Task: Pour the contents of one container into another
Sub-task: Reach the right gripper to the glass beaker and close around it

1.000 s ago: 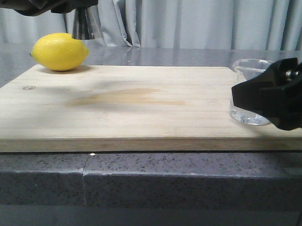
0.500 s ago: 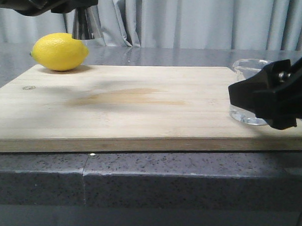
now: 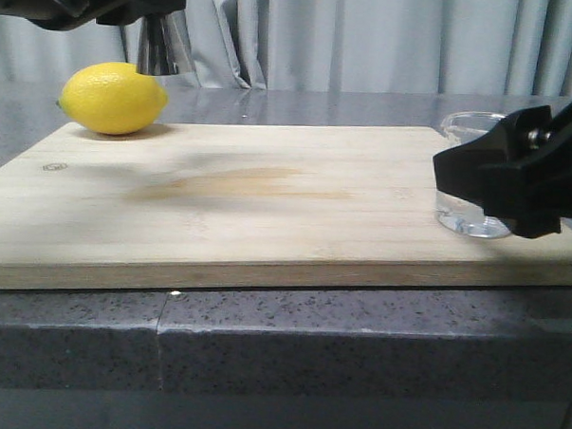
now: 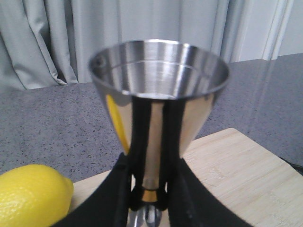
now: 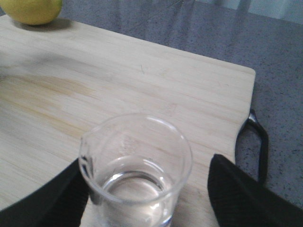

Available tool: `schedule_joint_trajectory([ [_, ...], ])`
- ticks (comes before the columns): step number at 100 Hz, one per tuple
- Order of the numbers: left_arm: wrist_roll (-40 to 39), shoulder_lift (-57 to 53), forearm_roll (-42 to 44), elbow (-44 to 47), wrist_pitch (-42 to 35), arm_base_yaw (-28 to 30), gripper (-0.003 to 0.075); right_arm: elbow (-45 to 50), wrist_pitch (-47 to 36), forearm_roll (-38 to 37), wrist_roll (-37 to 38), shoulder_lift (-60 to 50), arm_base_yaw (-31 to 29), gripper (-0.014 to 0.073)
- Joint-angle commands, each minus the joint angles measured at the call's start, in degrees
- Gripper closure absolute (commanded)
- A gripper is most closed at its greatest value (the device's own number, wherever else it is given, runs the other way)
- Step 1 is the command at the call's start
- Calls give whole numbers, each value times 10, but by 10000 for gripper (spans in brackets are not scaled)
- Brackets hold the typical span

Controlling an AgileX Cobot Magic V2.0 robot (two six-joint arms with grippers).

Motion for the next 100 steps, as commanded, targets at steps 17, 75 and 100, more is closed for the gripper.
schedule_joint_trajectory([
  [17, -6, -21, 4, -19, -45, -5, 739, -14, -48, -33, 23, -1, 1, 124],
  [75, -6, -21, 4, -19, -45, -5, 739, -14, -64, -38, 26, 26, 1, 248],
  [100, -6, -21, 4, -19, -45, -5, 739, -14, -50, -38, 26, 26, 1, 386],
])
